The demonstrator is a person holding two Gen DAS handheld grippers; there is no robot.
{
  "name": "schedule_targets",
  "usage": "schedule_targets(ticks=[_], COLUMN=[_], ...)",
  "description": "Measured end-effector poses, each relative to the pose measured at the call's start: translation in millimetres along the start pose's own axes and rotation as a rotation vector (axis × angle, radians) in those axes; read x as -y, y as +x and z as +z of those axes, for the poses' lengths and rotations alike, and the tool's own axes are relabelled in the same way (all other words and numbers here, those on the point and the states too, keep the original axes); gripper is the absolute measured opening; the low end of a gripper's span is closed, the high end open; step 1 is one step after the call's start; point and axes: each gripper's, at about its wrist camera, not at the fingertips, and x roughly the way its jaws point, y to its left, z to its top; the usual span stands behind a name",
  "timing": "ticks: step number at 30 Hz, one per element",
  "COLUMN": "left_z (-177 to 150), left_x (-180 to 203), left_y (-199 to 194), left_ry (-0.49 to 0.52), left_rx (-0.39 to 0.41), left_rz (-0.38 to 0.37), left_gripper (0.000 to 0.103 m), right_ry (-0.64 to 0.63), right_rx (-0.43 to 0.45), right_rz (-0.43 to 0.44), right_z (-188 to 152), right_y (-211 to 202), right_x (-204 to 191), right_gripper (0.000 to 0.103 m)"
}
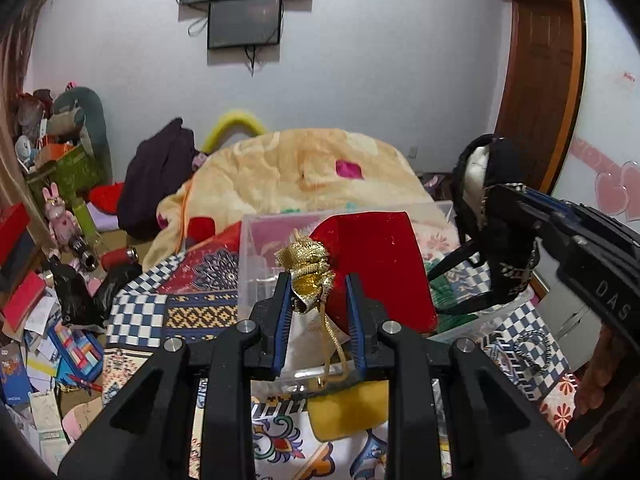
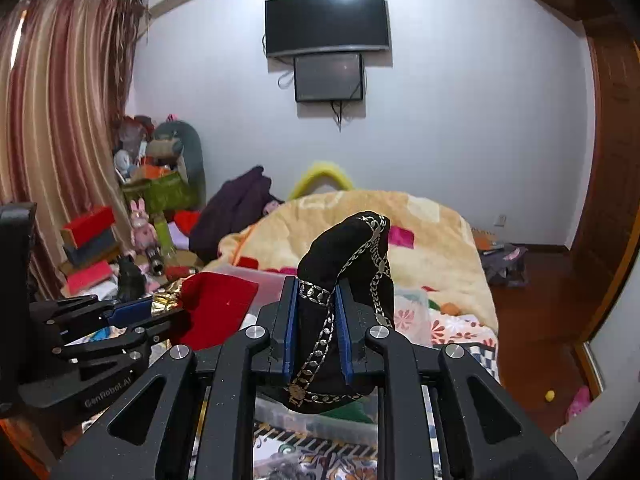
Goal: Organize soft objects
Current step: 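Carry the ribbon and black bag into the box and release both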
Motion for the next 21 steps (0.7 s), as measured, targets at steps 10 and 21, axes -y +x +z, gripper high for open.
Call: schedule_targets(ticks=[10, 21], left_z=[-8, -13], left_x=[3, 8], left_y=[38, 45], left_ry=[0.017, 0.045], left_rx=[-0.084, -0.125], left_rz=[0.002, 0.001], left_gripper=[0.025, 0.029], right_ry=[-0.029, -0.068], right_rx=[-0.152, -0.221], right_rz=[0.037, 0.049], right_z=[-16, -19], right_y=[39, 45], right_x=[-3, -10], right_gripper=[0.016, 0.022])
